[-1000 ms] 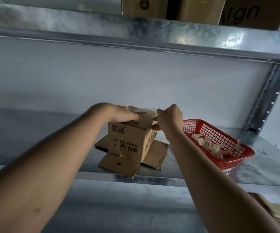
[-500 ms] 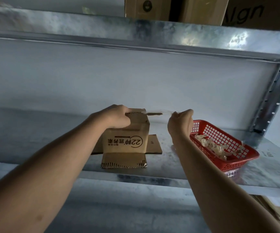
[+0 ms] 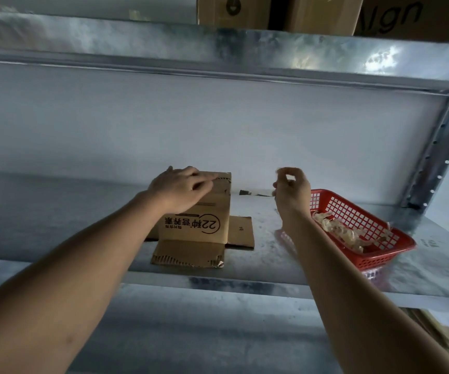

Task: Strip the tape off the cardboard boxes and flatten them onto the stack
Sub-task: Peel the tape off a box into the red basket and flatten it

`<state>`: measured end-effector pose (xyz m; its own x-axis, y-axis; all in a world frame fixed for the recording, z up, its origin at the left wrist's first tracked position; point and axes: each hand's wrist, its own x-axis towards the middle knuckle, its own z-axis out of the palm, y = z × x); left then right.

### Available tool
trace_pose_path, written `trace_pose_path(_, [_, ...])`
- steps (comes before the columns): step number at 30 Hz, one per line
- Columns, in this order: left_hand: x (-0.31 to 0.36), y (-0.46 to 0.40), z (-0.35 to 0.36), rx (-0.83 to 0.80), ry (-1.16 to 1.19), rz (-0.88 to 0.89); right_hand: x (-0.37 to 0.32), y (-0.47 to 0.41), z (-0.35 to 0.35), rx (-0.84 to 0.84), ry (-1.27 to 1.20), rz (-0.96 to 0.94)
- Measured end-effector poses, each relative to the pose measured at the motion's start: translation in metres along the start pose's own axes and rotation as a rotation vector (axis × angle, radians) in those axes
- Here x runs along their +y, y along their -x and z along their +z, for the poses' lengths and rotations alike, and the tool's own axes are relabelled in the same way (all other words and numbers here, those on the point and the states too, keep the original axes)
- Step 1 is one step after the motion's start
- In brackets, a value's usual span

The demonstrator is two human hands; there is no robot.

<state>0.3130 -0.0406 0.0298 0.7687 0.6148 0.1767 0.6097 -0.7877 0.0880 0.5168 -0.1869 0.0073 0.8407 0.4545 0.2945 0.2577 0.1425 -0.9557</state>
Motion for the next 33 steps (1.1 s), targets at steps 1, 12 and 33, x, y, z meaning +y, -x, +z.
trace_pose_path(1, [-0.002,-0.001,0.001,0.007,0.003,0.011,0.001,0.000,-0.005,-0.047,0.043,0.013])
trace_pose_path(12, [0.012,-0.014,0.008,0.049,0.064,-0.001,0.026,0.036,0.008,-0.537,0.374,0.063])
trace_pose_path(33, [0.003,-0.015,0.013,0.036,0.148,0.005,0.026,0.030,0.045,-0.172,-0.221,0.230])
